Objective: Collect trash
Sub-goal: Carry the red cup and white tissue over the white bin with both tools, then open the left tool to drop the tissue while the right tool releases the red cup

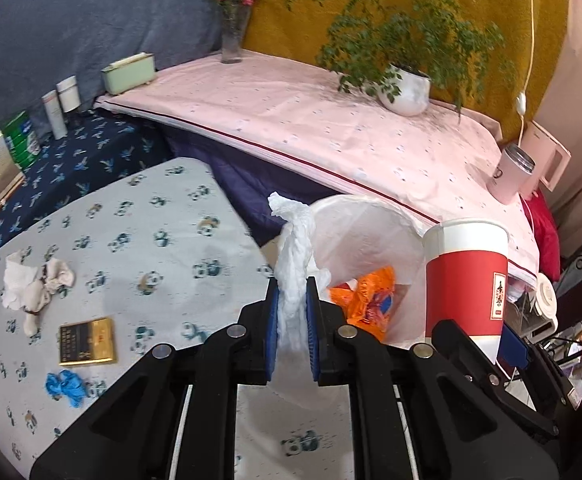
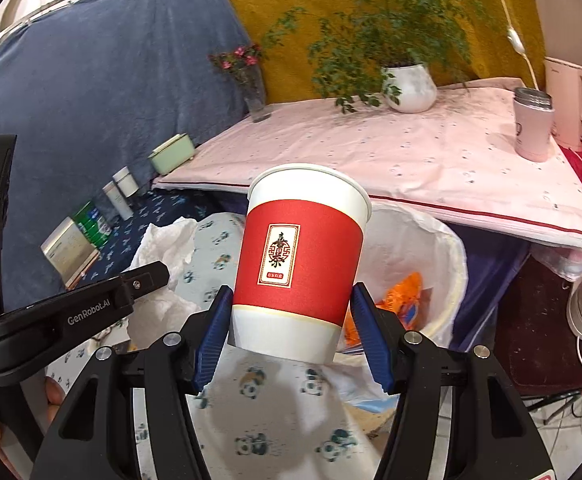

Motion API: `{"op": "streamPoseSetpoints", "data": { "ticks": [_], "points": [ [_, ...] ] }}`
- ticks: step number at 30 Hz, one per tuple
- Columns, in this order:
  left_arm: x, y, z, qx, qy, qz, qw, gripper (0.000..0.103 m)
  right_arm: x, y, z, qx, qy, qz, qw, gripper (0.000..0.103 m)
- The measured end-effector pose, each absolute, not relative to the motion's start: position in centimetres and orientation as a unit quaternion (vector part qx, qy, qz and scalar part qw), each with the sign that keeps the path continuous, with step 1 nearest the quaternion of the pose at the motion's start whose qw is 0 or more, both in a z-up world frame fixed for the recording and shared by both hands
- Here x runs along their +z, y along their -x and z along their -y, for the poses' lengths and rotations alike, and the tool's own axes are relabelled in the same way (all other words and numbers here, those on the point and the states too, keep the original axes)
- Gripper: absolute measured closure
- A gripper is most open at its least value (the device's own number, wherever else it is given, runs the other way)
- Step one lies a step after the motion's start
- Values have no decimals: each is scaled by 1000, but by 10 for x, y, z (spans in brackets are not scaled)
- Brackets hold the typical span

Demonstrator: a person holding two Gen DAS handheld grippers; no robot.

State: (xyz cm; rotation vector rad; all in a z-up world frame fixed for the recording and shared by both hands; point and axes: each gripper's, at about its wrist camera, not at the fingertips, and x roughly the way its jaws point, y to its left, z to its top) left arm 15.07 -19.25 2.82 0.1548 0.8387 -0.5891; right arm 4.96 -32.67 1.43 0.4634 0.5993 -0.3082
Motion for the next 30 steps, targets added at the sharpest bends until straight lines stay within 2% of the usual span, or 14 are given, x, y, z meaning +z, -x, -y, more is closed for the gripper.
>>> {"op": "streamPoseSetpoints", "data": {
  "ticks": [14,17,19,21,22,30],
  "points": [
    [-9,-163,281,-335,-91,-446,825,89,-20,-43,389,-195,-257,-305,896,45],
    [-14,-170,290,-340,-84,-454,819,77,-26,-45,398,-200,-262,-307,893,45],
    [-13,-172,291,-337,-81,-451,823,56,-28,-46,401,-203,-264,-308,891,45],
    [-11,-173,291,-336,-80,-441,829,48,-31,-48,404,-203,-266,-310,890,45],
    [-11,-173,291,-334,-81,-438,831,45,-32,-49,405,-203,-266,-311,890,45],
    [-16,-186,277,-305,-77,-440,841,45,-39,-68,401,-191,-258,-321,891,45]
  ]
}}
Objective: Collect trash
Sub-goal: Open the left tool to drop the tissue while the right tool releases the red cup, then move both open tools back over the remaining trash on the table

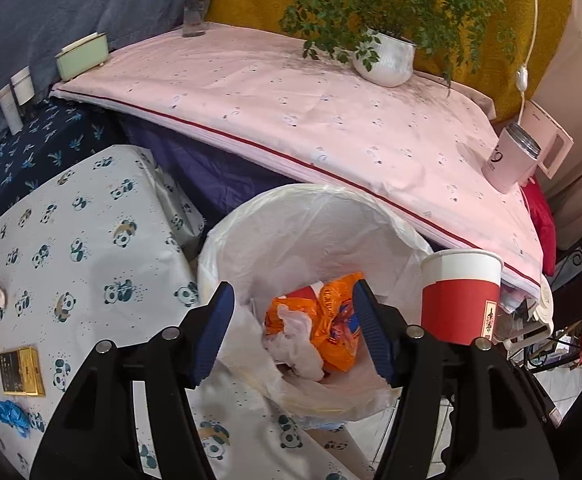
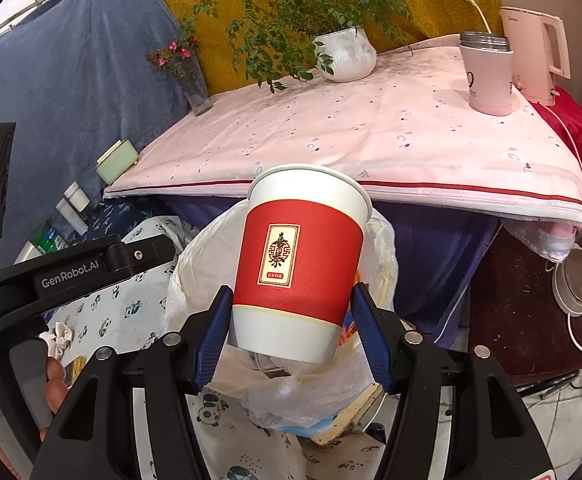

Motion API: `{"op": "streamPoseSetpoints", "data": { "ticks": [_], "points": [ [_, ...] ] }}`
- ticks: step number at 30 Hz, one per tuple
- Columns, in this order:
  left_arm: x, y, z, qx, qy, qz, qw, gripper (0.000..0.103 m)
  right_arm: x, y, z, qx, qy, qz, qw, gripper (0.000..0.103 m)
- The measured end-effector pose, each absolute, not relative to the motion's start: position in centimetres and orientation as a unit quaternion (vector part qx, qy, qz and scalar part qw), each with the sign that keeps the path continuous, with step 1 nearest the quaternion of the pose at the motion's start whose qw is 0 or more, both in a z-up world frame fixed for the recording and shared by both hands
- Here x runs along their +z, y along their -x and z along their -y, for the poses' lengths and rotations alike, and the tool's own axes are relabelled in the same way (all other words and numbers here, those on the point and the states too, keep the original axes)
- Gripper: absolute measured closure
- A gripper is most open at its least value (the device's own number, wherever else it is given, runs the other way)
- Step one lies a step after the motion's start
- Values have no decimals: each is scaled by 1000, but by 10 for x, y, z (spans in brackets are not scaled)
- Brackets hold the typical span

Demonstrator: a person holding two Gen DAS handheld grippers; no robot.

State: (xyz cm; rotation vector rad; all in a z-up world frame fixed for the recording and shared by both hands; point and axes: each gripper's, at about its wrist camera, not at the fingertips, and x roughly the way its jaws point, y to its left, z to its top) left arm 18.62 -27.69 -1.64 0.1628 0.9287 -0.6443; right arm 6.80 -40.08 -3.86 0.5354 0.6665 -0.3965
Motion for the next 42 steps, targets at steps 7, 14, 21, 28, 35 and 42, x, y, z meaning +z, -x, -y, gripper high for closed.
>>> {"op": "streamPoseSetpoints", "data": {
  "ticks": [7,14,21,28,35,42],
  "points": [
    [-19,-196,254,-281,-69,-437,852,34,-37,-92,390,-180,-238,-329,896,44],
    [-18,-202,231,-256,-62,-430,864,28,-30,-103,378,-179,-227,-326,900,42],
    [-16,-204,205,-243,-47,-431,868,28,-21,-103,357,-168,-222,-325,904,42],
    [-10,-201,166,-220,-30,-425,877,22,-8,-104,325,-152,-204,-325,911,38],
    [-7,-199,116,-186,-12,-423,886,22,2,-109,288,-127,-187,-328,917,37],
    [-7,-197,56,-142,-3,-419,897,22,8,-119,241,-92,-164,-337,923,37]
  ]
}}
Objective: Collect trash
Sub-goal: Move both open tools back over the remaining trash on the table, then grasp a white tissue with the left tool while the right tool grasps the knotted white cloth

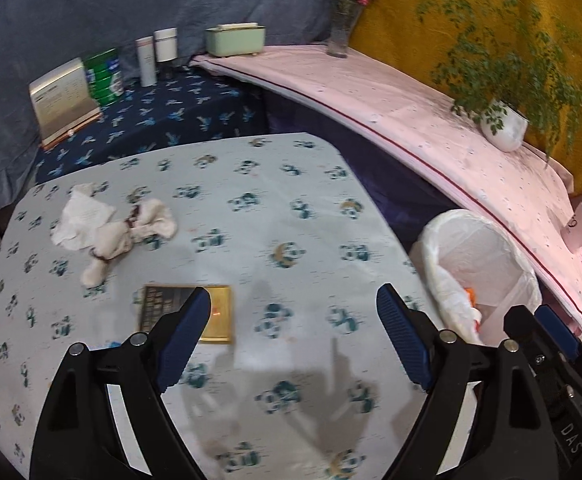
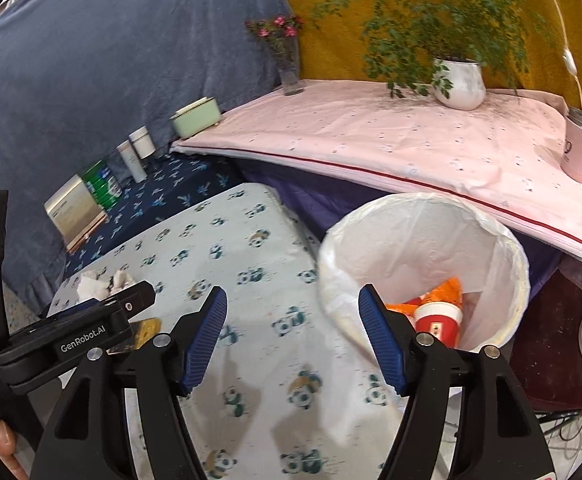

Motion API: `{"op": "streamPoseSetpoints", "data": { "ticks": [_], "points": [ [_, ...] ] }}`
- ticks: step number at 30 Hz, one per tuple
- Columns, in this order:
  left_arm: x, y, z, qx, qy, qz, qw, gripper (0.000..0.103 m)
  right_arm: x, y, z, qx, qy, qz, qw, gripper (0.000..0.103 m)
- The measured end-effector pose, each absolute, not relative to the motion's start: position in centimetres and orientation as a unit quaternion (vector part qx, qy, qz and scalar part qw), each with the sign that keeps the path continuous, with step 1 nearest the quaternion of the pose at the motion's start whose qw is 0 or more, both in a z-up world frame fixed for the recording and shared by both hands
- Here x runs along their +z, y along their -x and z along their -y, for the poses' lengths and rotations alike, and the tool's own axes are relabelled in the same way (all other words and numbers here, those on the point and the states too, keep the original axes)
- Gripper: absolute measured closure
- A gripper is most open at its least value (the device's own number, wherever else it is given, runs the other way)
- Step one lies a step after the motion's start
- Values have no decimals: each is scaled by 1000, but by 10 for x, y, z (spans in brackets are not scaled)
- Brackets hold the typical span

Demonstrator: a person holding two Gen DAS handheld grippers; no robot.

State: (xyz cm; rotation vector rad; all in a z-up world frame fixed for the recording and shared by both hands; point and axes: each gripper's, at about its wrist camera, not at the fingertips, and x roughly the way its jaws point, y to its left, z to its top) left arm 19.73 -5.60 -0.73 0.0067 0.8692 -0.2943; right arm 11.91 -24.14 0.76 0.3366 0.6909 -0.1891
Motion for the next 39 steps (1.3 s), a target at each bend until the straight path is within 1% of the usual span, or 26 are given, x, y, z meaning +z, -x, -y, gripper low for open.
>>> {"op": "streamPoseSetpoints", "data": {
  "ticks": [16,20,22,26,32,39],
  "points": [
    [-23,-212,-94,-36,39,-429,902,22,-5,-160,115,8,-116,-375,920,37],
    [-27,-228,-130,-10,36,-431,902,21,-11,-179,83,34,-107,-386,916,37],
    [-30,-238,-145,-1,37,-432,901,17,-16,-192,65,47,-106,-392,913,37],
    [-34,-269,-175,14,48,-435,899,16,-27,-221,33,66,-102,-403,907,37],
    [-48,-323,-196,12,53,-448,892,15,-48,-267,-11,86,-92,-420,899,37],
    [-77,-378,-194,-5,46,-470,882,15,-74,-308,-35,96,-93,-439,889,37]
  ]
}}
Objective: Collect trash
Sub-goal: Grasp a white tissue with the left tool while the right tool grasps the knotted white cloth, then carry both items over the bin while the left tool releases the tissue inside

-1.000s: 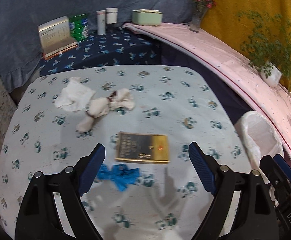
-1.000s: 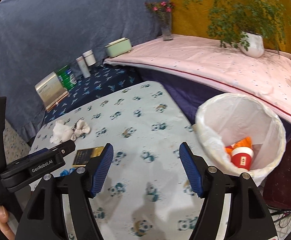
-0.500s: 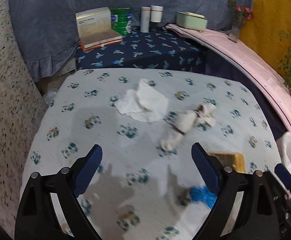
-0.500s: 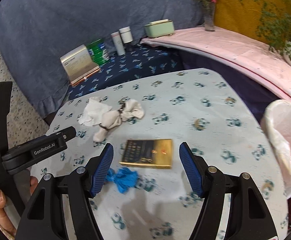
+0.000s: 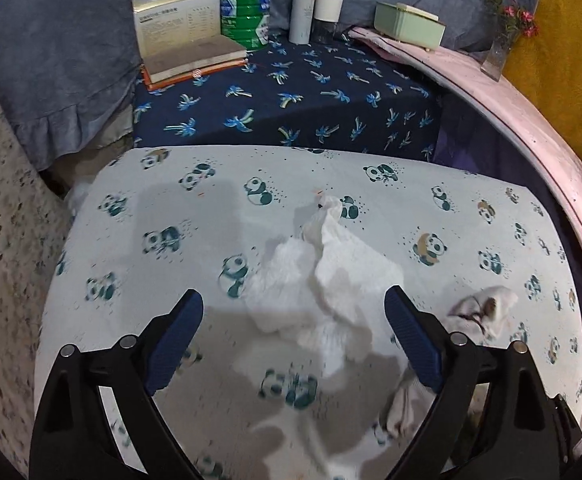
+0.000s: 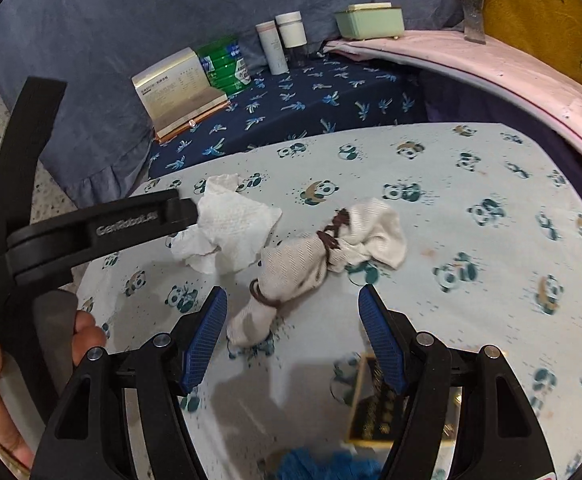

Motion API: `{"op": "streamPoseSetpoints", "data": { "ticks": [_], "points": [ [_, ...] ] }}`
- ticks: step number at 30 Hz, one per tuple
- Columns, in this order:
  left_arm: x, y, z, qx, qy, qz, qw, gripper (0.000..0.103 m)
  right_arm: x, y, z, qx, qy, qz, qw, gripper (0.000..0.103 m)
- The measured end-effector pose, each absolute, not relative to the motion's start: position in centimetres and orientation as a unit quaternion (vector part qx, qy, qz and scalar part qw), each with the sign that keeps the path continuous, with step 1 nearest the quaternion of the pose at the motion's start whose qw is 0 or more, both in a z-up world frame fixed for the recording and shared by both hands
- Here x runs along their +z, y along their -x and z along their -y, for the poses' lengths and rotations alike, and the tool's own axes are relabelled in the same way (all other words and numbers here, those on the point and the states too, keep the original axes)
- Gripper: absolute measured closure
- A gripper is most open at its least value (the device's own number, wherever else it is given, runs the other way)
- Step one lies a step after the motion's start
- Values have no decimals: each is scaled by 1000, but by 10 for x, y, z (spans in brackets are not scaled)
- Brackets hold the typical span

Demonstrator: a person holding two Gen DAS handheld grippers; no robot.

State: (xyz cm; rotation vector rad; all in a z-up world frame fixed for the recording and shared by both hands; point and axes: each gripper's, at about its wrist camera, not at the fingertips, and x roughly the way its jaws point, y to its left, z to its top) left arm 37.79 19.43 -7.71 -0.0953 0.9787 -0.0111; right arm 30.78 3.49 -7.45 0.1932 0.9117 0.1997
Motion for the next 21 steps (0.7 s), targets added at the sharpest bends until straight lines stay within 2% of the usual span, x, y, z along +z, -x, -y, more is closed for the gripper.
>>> {"op": "streamPoseSetpoints", "data": {
  "ticks": [3,5,7,8,9,10,11,12,13,21],
  "points": [
    [-93,-396,-192,-12,45,-482,875,16,-85,-318,-39,94,-89,-446,886,39],
    [-102,-403,-189,-18,46,-490,870,26,-93,-322,-39,93,-93,-452,883,42],
    [-109,-407,-184,-27,44,-502,864,45,-100,-325,-37,94,-99,-458,879,53],
    [-110,-406,-182,-26,42,-501,864,47,-101,-325,-35,95,-103,-458,878,57],
    [-110,-404,-180,-25,39,-496,867,54,-102,-325,-34,96,-105,-457,878,65],
    [-110,-403,-179,-29,38,-495,868,67,-102,-324,-34,97,-105,-457,878,69],
    [-109,-399,-176,-37,37,-496,867,72,-101,-323,-32,98,-104,-457,878,71],
    [-109,-397,-174,-40,37,-497,866,78,-101,-322,-32,97,-104,-456,878,80],
    [-107,-392,-172,-44,38,-497,866,83,-100,-320,-31,97,-103,-456,879,81],
    [-85,-348,-151,-56,36,-487,871,87,-79,-293,-4,81,-111,-446,884,84]
  ]
}}
